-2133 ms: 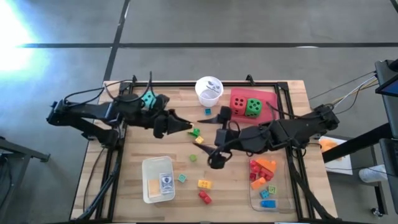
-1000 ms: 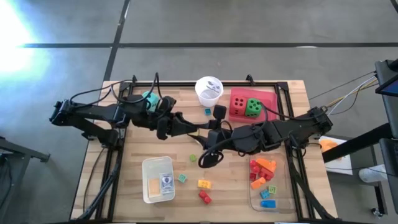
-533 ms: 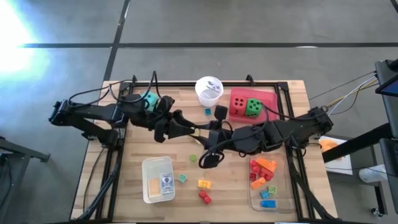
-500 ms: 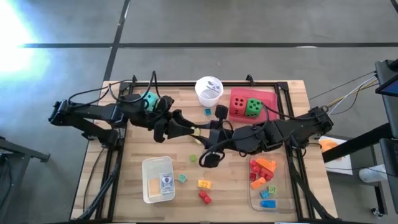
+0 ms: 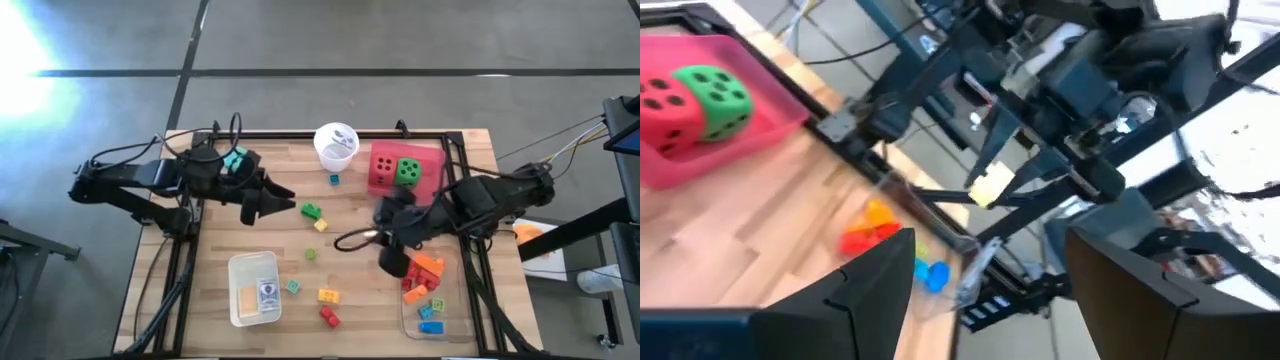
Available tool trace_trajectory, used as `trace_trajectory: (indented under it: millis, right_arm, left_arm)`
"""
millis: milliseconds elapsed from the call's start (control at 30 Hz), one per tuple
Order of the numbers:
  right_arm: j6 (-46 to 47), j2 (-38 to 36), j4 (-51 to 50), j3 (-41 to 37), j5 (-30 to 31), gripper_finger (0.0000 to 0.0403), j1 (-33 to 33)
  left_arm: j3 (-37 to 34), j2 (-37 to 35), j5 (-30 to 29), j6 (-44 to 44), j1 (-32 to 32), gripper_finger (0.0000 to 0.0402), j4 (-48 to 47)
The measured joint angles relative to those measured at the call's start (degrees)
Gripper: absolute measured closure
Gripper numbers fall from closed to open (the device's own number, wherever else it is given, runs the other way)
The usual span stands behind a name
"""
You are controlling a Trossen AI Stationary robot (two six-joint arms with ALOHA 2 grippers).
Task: Pick & Place Toys
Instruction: Put the light yellow game piece into the transparent bin
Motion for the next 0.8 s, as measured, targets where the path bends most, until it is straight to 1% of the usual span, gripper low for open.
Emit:
trace_trajectory:
  millis: [67,167,333,433,533,633,700,800]
  right_arm:
    - [4.29,-0.02,-5.05,-0.41,-3.60,0.0318,1.10]
    - [8.19,-0.05,-9.43,-1.69,-6.17,0.0318,3.66]
    - [14.51,-1.15,-10.40,-6.85,-6.94,0.0318,8.79]
    - [19.19,-2.67,-10.42,-11.96,-7.50,0.0318,11.87]
    - [25.29,-4.97,-8.93,-18.20,-9.58,0.0318,14.35]
    - [31.62,-8.16,-2.64,-25.94,-12.03,0.0318,16.75]
    - [34.55,-10.67,5.40,-31.70,-13.37,0.0318,18.40]
    - [37.63,-14.13,20.45,-40.87,-14.48,0.0318,20.63]
  left_arm:
    - [0.00,-0.26,-0.52,0.66,0.10,0.0141,-1.27]
    - [0.00,-0.62,-0.70,1.79,0.24,0.0141,-1.52]
    - [0.02,-0.63,-0.69,2.24,0.24,0.0141,-1.95]
    - [0.02,-0.63,-0.82,2.80,0.24,0.0141,-1.94]
    - [0.02,-0.62,-1.20,3.01,0.26,0.0141,-2.00]
    - [0.02,-0.62,-1.33,3.17,0.32,0.0141,-1.98]
    - [0.02,-0.60,-1.33,3.34,0.35,0.0141,-2.00]
    - [0.02,-0.59,-1.33,3.35,0.47,0.0141,-1.99]
